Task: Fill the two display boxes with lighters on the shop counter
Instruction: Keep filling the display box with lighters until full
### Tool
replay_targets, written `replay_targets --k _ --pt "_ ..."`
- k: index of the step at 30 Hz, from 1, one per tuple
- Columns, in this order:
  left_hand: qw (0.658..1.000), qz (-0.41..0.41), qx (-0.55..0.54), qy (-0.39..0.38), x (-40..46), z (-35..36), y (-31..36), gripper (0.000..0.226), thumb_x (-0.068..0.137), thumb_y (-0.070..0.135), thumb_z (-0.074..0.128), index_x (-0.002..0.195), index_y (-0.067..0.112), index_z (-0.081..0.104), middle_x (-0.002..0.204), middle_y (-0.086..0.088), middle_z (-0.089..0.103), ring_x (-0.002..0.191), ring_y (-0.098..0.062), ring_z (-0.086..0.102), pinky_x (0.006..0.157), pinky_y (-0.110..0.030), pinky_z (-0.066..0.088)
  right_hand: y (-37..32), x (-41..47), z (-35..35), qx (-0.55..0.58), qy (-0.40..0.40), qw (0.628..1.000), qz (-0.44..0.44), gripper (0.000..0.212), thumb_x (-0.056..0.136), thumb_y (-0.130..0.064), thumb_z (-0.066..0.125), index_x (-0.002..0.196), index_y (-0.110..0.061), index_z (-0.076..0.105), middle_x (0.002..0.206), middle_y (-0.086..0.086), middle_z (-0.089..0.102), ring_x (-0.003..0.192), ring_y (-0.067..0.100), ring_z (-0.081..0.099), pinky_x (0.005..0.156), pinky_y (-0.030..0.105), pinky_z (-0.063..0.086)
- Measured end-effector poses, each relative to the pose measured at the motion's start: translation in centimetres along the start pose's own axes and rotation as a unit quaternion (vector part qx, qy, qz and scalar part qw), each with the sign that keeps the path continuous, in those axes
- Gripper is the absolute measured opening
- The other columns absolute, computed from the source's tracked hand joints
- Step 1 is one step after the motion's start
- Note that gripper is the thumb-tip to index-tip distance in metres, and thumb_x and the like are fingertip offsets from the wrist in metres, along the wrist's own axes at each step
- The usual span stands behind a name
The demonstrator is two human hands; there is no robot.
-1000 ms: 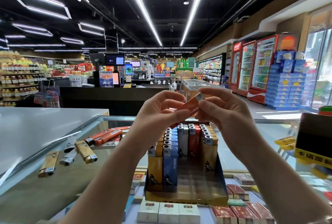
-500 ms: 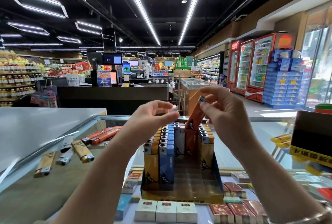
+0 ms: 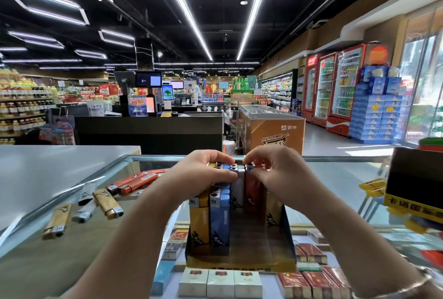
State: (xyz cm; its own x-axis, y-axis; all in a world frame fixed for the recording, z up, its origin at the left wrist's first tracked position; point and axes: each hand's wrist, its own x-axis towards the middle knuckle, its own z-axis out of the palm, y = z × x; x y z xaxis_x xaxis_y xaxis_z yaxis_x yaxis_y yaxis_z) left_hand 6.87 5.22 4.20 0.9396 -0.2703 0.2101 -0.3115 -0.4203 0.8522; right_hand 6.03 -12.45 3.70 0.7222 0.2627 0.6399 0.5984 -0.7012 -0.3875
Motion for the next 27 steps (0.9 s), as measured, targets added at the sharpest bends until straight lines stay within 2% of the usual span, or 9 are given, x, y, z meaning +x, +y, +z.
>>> replay_targets --k 3,6,11,17,21,24,27 --pt "1.0 0.001 0.002 0.003 0.1 0.0 0.0 0.021 0.076 0.026 0.074 0.092 0.032 0.063 0.088 0.008 0.064 0.062 0.007 0.062 0.047 -0.008 0.044 0.1 0.0 0.1 -0.019 -0.003 1.0 0.0 0.02 0.081 -0.006 0.064 0.09 -0.022 0.071 0.083 -0.006 0.062 0.087 0.009 0.047 0.069 0.002 0.03" --pt "1.0 -0.001 0.002 0.002 0.1 0.0 0.0 0.019 0.076 0.026 0.073 0.091 0.032 0.063 0.087 0.008 0.063 0.06 0.007 0.062 0.046 -0.008 0.043 0.1 0.0 0.1 -0.027 -0.002 1.0 -0.009 0.019 0.082 -0.007 0.064 0.09 -0.023 0.071 0.079 -0.012 0.056 0.087 0.008 0.042 0.072 0.002 0.028" --pt "1.0 0.0 0.018 0.01 0.2 0.1 -0.1 0.017 0.076 0.028 0.073 0.089 0.033 0.063 0.09 0.011 0.06 0.062 0.01 0.06 0.046 -0.007 0.042 0.0 0.0 0.5 -0.05 -0.02 0.999 -0.003 0.02 0.082 -0.007 0.062 0.086 -0.025 0.071 0.076 -0.019 0.047 0.09 0.011 0.04 0.076 0.029 0.029" --pt "1.0 -0.007 0.02 0.01 0.1 0.1 0.0 0.016 0.077 0.027 0.072 0.089 0.032 0.063 0.088 0.01 0.061 0.06 0.008 0.061 0.045 -0.008 0.044 0.4 0.0 0.9 -0.063 -0.01 0.998 0.027 0.02 0.081 -0.013 0.065 0.08 -0.032 0.066 0.091 -0.013 0.049 0.094 0.011 0.032 0.076 0.031 0.021" --pt "0.999 -0.007 0.032 0.017 0.1 0.2 0.0 0.014 0.077 0.029 0.072 0.088 0.034 0.063 0.089 0.013 0.061 0.066 0.003 0.063 0.052 -0.01 0.046 0.5 0.0 1.2 -0.004 -0.017 0.998 0.056 0.03 0.08 -0.014 0.065 0.067 -0.04 0.054 0.098 -0.013 0.049 0.1 0.01 0.032 0.084 0.033 0.025" --pt "0.999 0.004 0.034 0.03 0.2 0.1 -0.1 0.012 0.08 0.027 0.069 0.088 0.034 0.063 0.092 0.011 0.063 0.079 -0.002 0.063 0.061 -0.016 0.046 0.5 0.1 1.8 0.076 -0.024 0.994 0.077 0.025 0.078 -0.011 0.066 0.073 -0.034 0.057 0.097 -0.011 0.05 0.102 0.013 0.041 0.083 0.029 0.032" --pt "0.996 0.03 0.007 0.08 0.3 0.1 -0.4 0.011 0.085 0.021 0.064 0.09 0.031 0.063 0.092 0.009 0.067 0.083 -0.002 0.062 0.067 -0.017 0.045 0.5 0.1 1.9 0.173 -0.012 0.978 0.113 0.021 0.077 -0.005 0.064 0.084 -0.025 0.061 0.095 -0.008 0.053 0.09 0.009 0.052 0.072 0.02 0.044"
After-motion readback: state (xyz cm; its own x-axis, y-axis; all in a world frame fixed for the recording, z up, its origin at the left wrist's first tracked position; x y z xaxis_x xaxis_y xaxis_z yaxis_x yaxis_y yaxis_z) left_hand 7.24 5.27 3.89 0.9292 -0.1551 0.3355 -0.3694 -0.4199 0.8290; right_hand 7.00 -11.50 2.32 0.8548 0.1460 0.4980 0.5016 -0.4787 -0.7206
